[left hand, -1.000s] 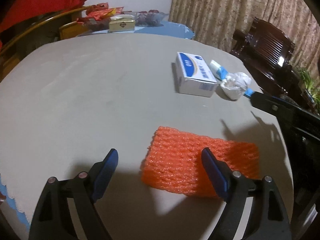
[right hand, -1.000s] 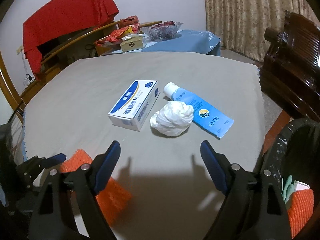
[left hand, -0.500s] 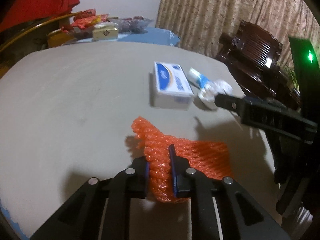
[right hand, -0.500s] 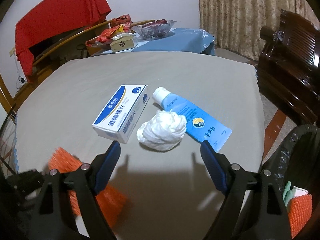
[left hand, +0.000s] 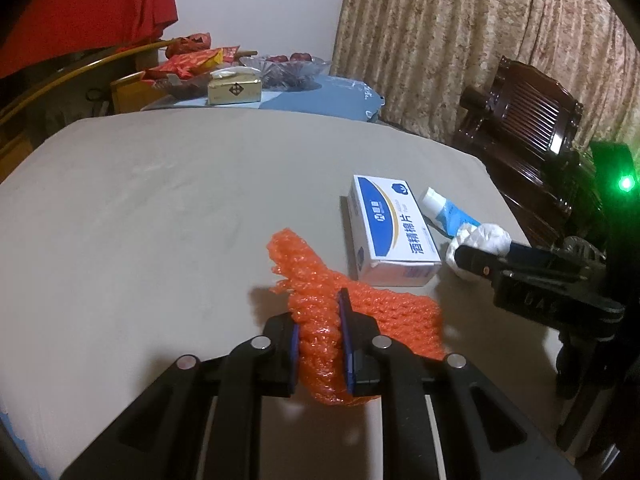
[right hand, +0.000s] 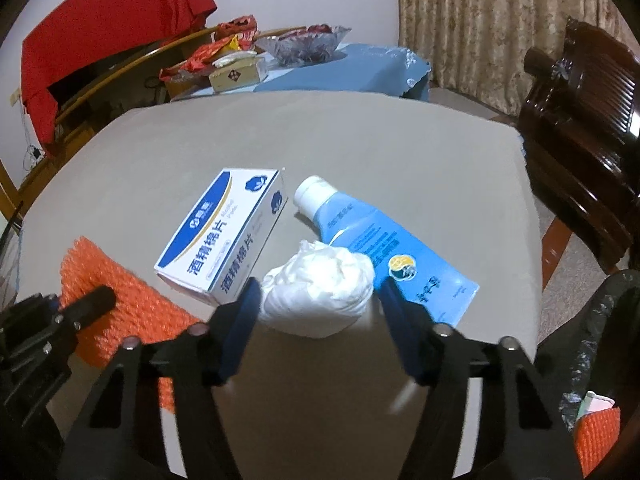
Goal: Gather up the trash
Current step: 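Grasp the white tissue with the right tool while the left tool holds the foam net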
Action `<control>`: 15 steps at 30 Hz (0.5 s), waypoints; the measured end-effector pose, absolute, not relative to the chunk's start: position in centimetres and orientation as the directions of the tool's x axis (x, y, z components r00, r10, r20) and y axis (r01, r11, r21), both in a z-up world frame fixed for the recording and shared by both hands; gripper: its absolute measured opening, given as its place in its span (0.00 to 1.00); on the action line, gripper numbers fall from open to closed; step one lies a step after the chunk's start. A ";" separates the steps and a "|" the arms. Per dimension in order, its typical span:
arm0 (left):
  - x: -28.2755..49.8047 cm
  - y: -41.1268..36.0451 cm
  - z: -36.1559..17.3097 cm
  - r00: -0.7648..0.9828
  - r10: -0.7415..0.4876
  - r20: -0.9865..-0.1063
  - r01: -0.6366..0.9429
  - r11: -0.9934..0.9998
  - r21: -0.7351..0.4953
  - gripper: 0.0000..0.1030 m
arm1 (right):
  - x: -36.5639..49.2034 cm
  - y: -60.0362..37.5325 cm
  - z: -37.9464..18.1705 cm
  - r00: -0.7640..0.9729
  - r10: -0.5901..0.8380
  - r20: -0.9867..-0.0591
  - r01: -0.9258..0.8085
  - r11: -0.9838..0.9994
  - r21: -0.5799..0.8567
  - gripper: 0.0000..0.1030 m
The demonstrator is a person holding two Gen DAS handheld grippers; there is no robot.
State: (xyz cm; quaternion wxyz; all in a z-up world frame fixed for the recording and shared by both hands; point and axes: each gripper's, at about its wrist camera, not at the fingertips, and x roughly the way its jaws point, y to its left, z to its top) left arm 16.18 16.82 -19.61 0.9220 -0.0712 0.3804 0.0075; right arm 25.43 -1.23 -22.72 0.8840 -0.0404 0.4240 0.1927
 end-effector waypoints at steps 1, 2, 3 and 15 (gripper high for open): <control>16.3 16.9 -19.6 0.711 -0.039 -0.702 -0.071 0.989 -0.127 0.16 | 25.4 -1.1 -22.9 0.557 0.312 -0.770 -0.383 0.919 0.095 0.46; 16.4 17.0 -19.6 0.711 -0.036 -0.702 -0.075 0.989 -0.127 0.16 | 25.2 -1.0 -22.9 0.553 0.315 -0.772 -0.389 0.916 0.096 0.43; 16.5 17.0 -19.5 0.712 -0.034 -0.701 -0.077 0.989 -0.126 0.16 | 25.0 -0.9 -22.9 0.553 0.315 -0.771 -0.393 0.915 0.091 0.42; 15.4 16.4 -16.2 0.743 -0.017 -0.669 -0.079 0.991 -0.112 0.16 | 22.4 -2.1 -18.0 0.588 0.374 -0.717 -0.415 0.901 0.130 0.39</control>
